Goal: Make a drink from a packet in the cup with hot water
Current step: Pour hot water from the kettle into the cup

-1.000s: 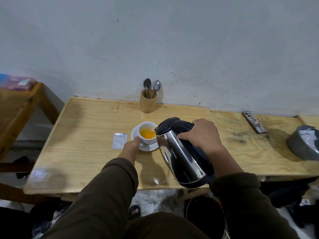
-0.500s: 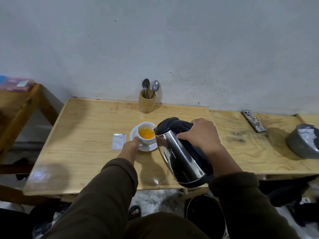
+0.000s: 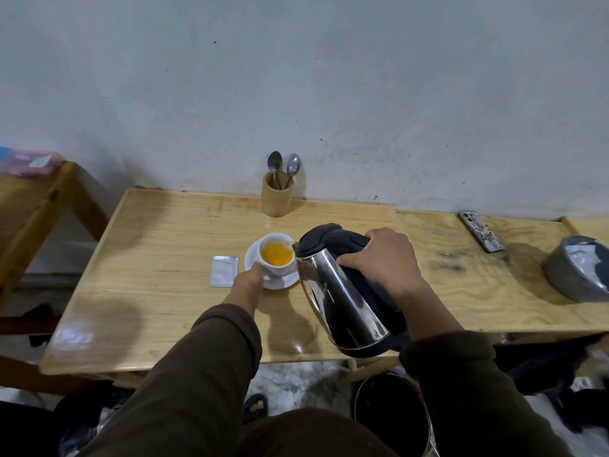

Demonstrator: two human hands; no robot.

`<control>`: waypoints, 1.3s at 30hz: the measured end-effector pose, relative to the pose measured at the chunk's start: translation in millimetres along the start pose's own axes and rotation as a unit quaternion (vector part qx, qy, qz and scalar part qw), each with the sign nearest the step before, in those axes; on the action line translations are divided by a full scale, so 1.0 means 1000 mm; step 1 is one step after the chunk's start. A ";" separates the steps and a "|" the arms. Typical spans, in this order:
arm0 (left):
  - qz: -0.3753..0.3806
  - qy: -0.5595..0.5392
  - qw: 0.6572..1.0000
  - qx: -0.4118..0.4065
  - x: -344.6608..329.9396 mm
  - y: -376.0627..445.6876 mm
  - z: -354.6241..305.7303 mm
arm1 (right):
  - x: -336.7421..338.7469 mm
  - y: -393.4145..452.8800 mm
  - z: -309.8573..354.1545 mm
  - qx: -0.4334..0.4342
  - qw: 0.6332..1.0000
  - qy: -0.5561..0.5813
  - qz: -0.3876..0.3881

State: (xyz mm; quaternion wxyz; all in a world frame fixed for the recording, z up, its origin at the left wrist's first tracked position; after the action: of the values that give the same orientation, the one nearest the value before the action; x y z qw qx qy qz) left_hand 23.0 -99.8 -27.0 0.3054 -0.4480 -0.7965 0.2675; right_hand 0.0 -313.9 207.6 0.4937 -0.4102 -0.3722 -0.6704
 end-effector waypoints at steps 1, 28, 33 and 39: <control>-0.004 0.003 1.000 -0.004 -0.001 -0.001 0.001 | 0.001 -0.001 -0.003 -0.007 1.000 0.014 -0.002; -0.038 0.227 0.957 -0.174 -0.048 -0.037 0.042 | 0.037 -0.059 -0.184 -0.257 0.893 0.278 -0.244; -0.048 0.232 0.958 -0.164 -0.052 -0.037 0.045 | 0.027 -0.069 -0.213 -0.291 0.873 0.293 -0.259; -0.044 0.240 0.959 -0.147 -0.052 -0.038 0.048 | 0.023 -0.074 -0.221 -0.281 0.874 0.303 -0.255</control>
State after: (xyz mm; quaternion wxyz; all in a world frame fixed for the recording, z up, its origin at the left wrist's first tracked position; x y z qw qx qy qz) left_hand -11.7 -170.1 -45.2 0.4301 -0.5035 -0.7491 0.0184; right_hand -116.2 -504.3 136.5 0.2585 -0.1989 -0.0919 -0.9408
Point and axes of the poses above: each hand's wrist, its own y-axis towards the middle knuckle, its own x-axis out of the back of the hand, z = x × y, the point moved 6 cm from there along y, towards the middle knuckle, and after that the axes turned 14 degrees about -z, right-handed, at the moved point
